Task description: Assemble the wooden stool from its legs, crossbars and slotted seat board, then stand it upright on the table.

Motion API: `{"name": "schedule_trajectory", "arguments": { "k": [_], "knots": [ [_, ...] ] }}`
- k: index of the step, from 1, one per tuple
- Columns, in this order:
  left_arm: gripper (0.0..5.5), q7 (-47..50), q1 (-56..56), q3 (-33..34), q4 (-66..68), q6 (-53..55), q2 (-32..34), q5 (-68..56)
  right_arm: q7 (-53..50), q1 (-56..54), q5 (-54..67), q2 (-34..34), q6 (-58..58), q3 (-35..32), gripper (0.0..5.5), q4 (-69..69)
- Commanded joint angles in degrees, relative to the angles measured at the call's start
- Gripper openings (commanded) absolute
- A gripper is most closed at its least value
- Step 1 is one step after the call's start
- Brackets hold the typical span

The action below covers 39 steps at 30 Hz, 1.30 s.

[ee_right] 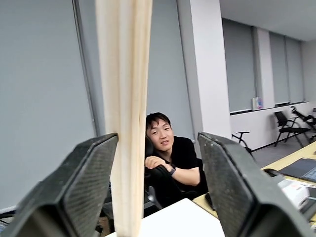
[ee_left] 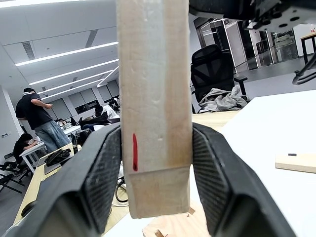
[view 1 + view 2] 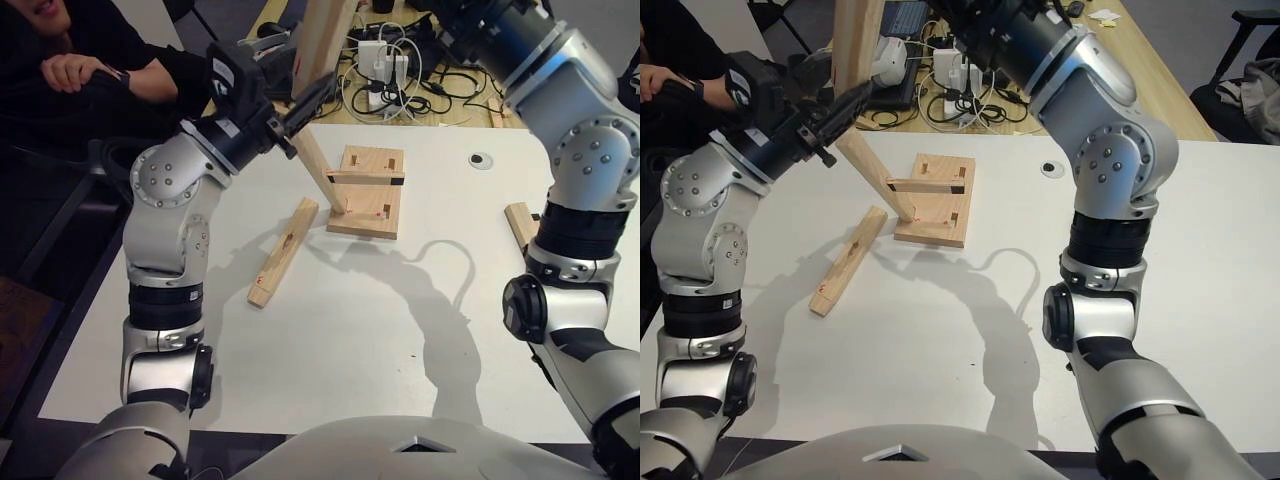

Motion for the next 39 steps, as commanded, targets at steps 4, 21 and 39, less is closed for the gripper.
{"name": "schedule_trajectory", "arguments": {
  "k": [4, 21, 39],
  "knots": [
    [2.05, -3.53, 1.62, -1.83, 0.14, -1.23, 2.23, 1.26, -4.3, -1.59, 8.35, 0.61, 4.09, -4.32, 2.99, -3.57],
    [2.05, -2.39, -1.27, -2.18, 5.46, -11.03, 3.55, 9.03, -5.78, -0.97, 11.51, -0.09, 4.34, -2.87, 2.99, -5.13],
    [2.05, -5.36, -0.82, -3.29, 7.65, -18.49, 4.53, 11.54, -6.16, 0.96, 12.18, -0.54, 4.39, -2.04, 1.08, -5.46]
  ]
}}
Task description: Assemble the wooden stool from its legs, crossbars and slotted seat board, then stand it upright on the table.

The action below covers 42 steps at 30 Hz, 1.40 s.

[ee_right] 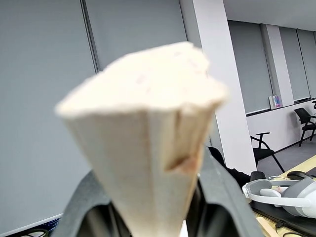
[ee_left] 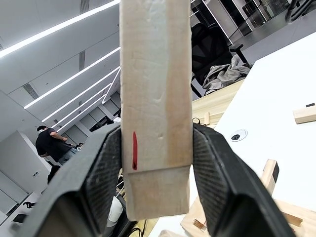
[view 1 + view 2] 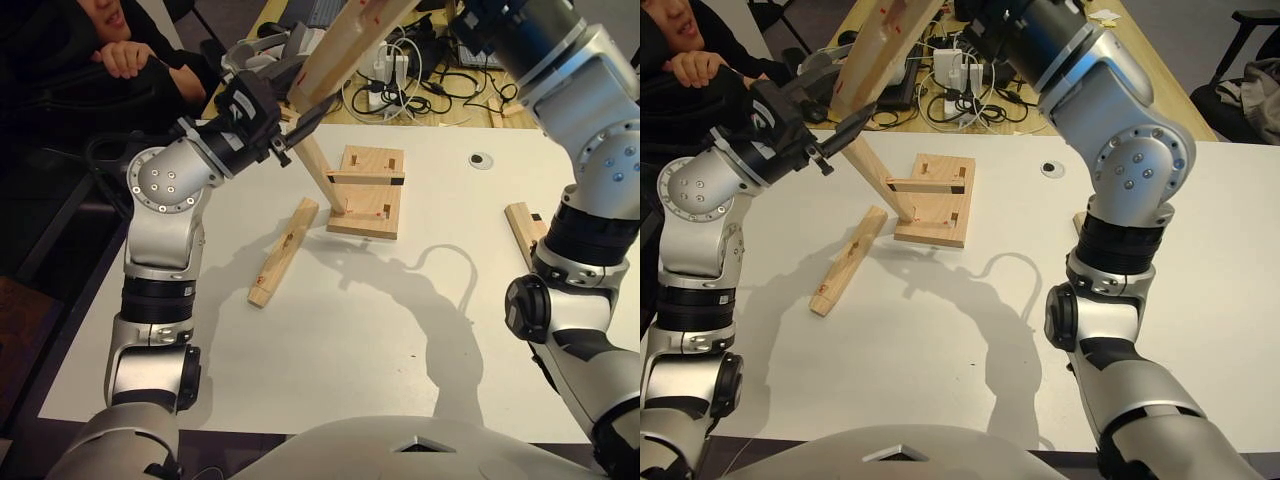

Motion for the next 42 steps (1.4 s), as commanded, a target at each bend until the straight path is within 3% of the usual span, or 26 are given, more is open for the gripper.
{"name": "schedule_trajectory", "arguments": {
  "k": [1, 3, 4, 10, 16, 21, 25, 30, 34, 38, 42],
  "knots": [
    [2.05, -0.29, -0.57, -0.47, 0.24, -0.41, 0.4, 0.89, 0.04, 0.39, 1.33, 0.36, 0.16, 0.17, 1.07, -1.01],
    [2.05, 0.78, -1.31, -0.19, -0.02, 0.02, -0.49, 0.61, -0.2, 0.46, 0.67, 0.48, -0.71, 0.2, 1.06, -0.95],
    [2.43, 1.3, -1.55, -0.03, -0.31, 0.35, -0.98, 0.25, -0.43, 0.43, 0.12, 0.58, -1.4, 0.16, 1.06, -0.73],
    [3.25, 5.92, -3.27, 2.42, 0.59, -3.63, -2.06, 1.67, -1.54, -0.24, -6.69, -0.53, -9.05, 0.25, 1.01, 0.9],
    [4.23, 17.03, -16.86, 10.18, 20.06, -12.77, 2.69, 6.91, -4.92, 1.08, -18.07, -6.48, -16.87, -2.46, 1.01, 8.38],
    [4.25, 20.82, -17.68, 10.76, 33.96, -3.64, 0.46, 5.86, -9.88, 10.28, -24.92, -8.04, -12.75, -0.18, 1.01, 7.52],
    [4.25, 14.12, -17.02, 5.76, 43.94, -0.11, -5.19, 5.33, -15.31, 18.37, -23.26, -5.09, -5.76, -2.47, 1.01, 3.76],
    [4.25, 10.58, -20.9, 6.11, 52.81, 1.86, -7.06, 3.55, -17.9, 20.6, -17.95, -0.3, -1.04, -4.2, 1.01, -2.16],
    [4.25, 6.56, -19.24, 6.2, 51.21, 2.59, -6.44, 2.16, -18.91, 21.81, -15.01, 1.87, 1.38, -4.51, 1.01, -5.15],
    [4.25, -1.3, -14.27, 4.14, 40.87, 7.33, -7.29, -1.04, -20.23, 22.63, -12.68, 3.17, 2.86, -6.19, 1.01, -4.41],
    [4.25, -3.27, -10.21, 2.79, 31.85, 13.7, -7.3, -2.61, -22.19, 23.42, -12.59, 6.24, 3.05, -5.1, 1.01, -3.7]
  ]
}}
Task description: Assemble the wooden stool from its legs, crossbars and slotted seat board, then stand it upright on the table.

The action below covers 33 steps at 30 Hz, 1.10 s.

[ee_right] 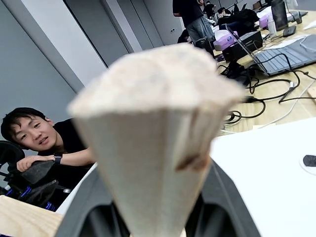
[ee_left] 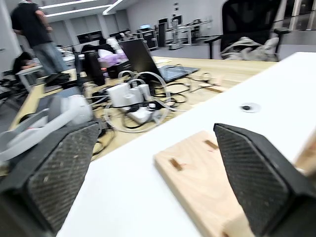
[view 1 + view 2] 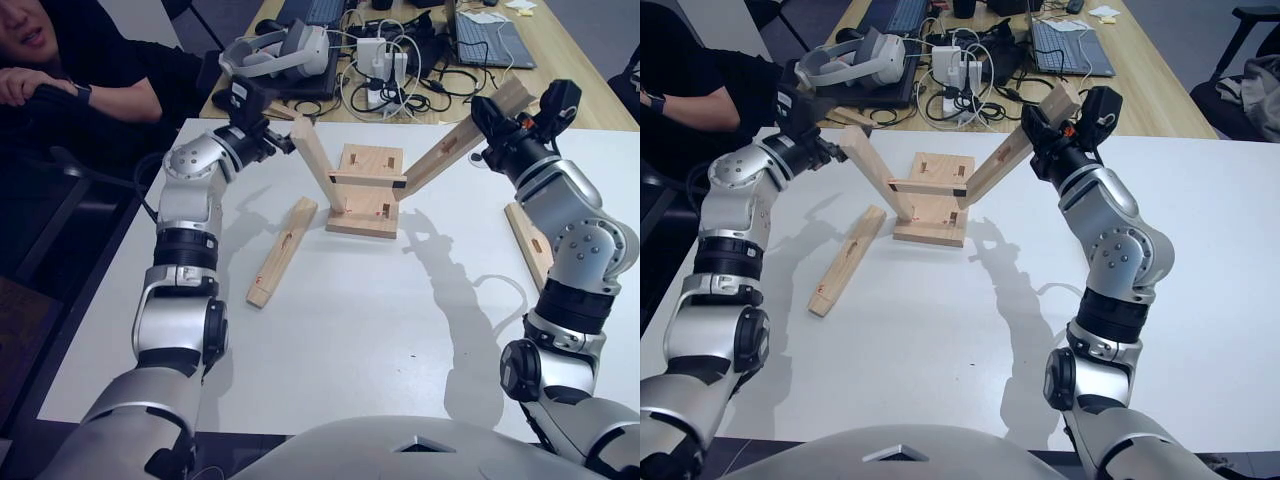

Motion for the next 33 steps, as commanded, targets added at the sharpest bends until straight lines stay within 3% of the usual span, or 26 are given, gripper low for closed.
{"name": "schedule_trajectory", "arguments": {
  "k": [1, 7, 14, 24, 29, 33],
  "knots": [
    [4.25, -1.06, 2.81, -1.34, -6.58, 5.45, 0.0, -0.93, -1.94, 0.82, 0.29, 3.22, 0.14, 1.04, 1.01, 0.61],
    [4.25, -0.63, 5.23, -1.43, -13.51, 11.56, 0.7, -2.02, -3.02, 1.42, -3.51, 5.5, -2.34, 3.59, 1.01, 3.11],
    [4.25, 2.99, 8.76, -0.44, -22.61, 19.11, 0.48, -4.1, -2.05, 2.94, -5.17, 2.58, -0.42, 4.2, 1.01, 1.9],
    [4.25, 21.32, 6.11, 6.91, -15.51, 12.16, -1.05, -1.02, 0.23, 4.42, -5.68, -0.16, 2.18, 5.17, 1.01, 1.53],
    [4.25, 25.02, 5.49, 9.33, -16.78, 7.36, -3.06, -2.6, 0.0, 2.05, -9.09, -3.9, 4.04, 7.68, 1.01, 3.76],
    [4.25, 26.74, 6.15, 9.35, -17.68, 6.15, -4.08, -2.39, -0.82, -3.01, -8.1, -3.71, 5.21, 4.41, 1.01, 10.54]
  ]
}}
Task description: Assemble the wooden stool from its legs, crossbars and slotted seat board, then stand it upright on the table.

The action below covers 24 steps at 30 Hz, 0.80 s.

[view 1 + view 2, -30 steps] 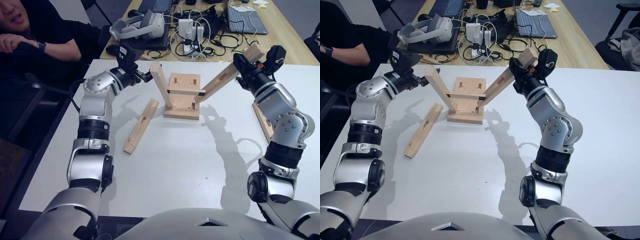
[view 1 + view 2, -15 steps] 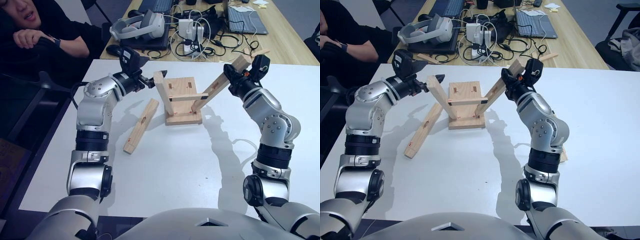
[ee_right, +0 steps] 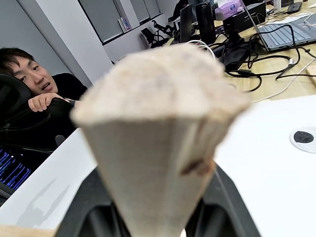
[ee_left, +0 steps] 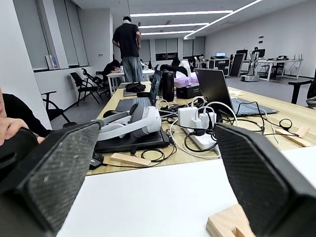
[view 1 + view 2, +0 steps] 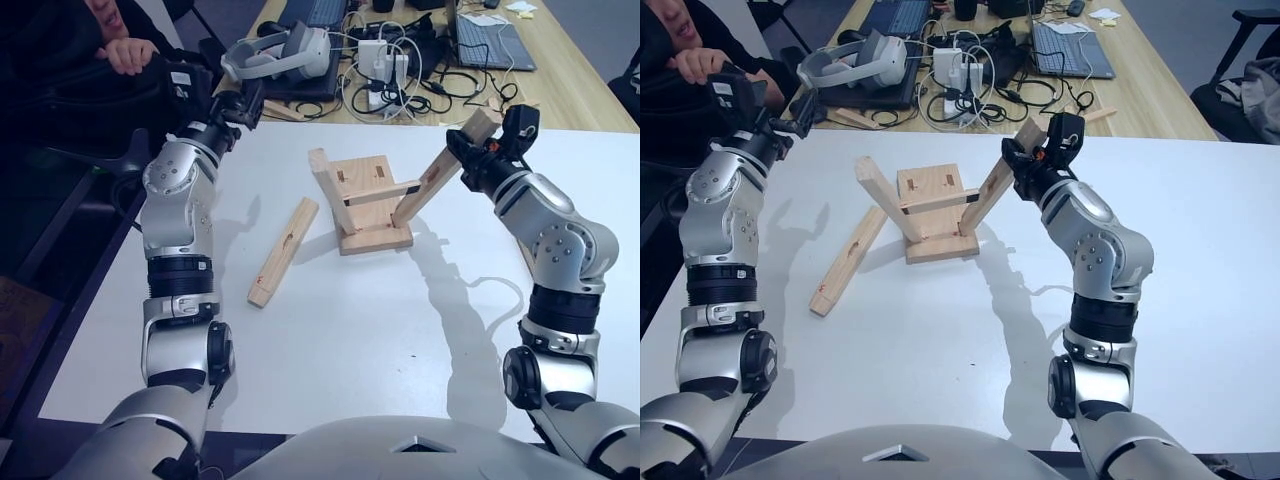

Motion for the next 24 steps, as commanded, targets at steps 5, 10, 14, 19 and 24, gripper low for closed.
{"name": "schedule_trajectory", "arguments": {
  "k": [5, 10, 14, 19, 24],
  "knots": [
    [4.25, 6.15, -0.23, 2.3, -1.04, -2.34, -2.11, -0.18, -2.2, -4.68, -1.4, -0.65, 3.94, -3.11, 1.01, 8.85],
    [4.25, 6.67, 0.46, 2.1, -1.67, -2.05, -2.65, -0.48, 2.66, -0.33, -7.91, -5.63, 0.42, 6.66, 1.01, 4.12],
    [4.25, 6.76, 0.33, 2.22, -1.62, -2.19, -2.88, -0.33, 4.4, 2.22, -9.95, -6.13, -1.44, 10.6, 1.01, 0.26],
    [4.25, 6.77, 0.22, 2.22, -1.76, -1.98, -3.03, -0.36, 3.96, 2.72, -5.32, -2.85, 2.02, 5.63, 1.02, 2.57],
    [4.25, 6.86, 0.42, 1.9, -2.42, -1.47, -3.54, -0.44, 6.9, 1.95, -2.05, -2.56, 4.58, 1.91, 1.01, 8.41]
  ]
}}
